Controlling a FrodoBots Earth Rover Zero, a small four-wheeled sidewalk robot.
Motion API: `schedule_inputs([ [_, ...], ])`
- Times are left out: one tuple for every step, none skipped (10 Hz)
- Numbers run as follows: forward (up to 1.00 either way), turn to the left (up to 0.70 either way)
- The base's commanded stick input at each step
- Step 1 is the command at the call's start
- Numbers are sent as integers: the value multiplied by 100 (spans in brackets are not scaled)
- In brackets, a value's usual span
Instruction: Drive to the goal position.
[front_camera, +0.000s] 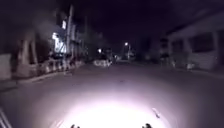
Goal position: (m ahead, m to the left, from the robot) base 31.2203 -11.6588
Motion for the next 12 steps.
schedule_inputs([
  [85, -31],
  [85, -6],
  [85, 0],
  [85, 0],
  [85, 0],
  [85, 0],
  [85, 0],
  [85, 0],
  [85, 0],
  [85, 0],
  [85, 0],
  [85, 0],
])
